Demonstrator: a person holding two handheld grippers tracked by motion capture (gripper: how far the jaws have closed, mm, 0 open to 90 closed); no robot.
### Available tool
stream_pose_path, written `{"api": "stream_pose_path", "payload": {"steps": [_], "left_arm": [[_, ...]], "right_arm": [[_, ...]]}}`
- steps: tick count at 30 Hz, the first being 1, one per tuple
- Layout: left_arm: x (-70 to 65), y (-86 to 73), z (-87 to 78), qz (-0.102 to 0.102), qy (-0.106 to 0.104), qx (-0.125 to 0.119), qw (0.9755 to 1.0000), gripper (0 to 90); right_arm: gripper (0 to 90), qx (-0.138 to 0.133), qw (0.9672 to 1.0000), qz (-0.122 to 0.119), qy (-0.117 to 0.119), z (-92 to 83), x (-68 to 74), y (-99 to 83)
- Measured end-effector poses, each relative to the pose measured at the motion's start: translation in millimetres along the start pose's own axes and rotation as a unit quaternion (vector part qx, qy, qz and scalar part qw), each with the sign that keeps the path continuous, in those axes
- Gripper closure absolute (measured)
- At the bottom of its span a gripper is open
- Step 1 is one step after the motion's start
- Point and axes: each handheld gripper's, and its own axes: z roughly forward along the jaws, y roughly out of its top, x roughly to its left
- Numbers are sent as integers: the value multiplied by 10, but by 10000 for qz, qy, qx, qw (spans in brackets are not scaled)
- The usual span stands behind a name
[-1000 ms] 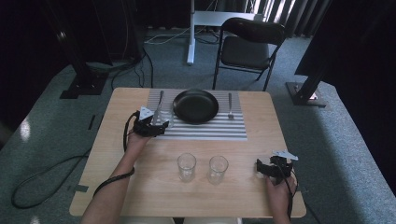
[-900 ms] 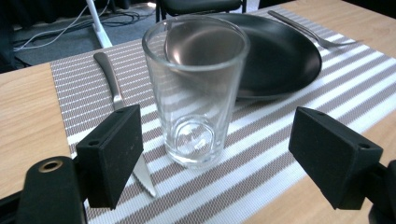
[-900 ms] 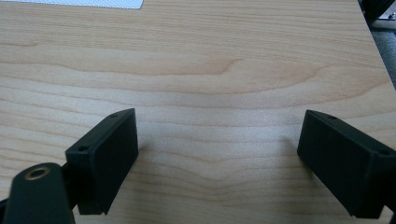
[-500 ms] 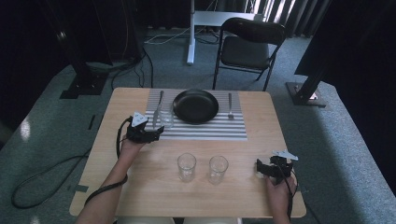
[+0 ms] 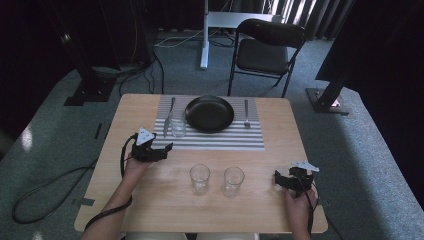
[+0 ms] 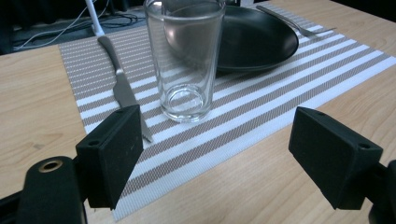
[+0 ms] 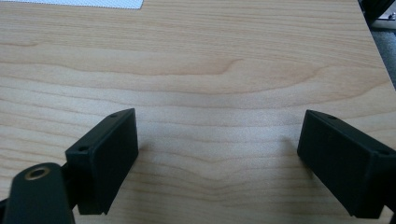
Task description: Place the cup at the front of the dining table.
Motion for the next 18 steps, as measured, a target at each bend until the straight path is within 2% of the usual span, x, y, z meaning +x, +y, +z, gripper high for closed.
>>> {"api": "stream_pose_path", "payload": {"steps": [12, 18], "left_arm": [[-53, -102, -144, 39, 13, -7, 10000, 183], [-32, -197, -206, -68, 14, -68, 10000, 183]], "right_arm": [[118, 1, 10000, 3, 0, 0, 0, 0], [118, 1, 10000, 1, 0, 0, 0, 0]]}}
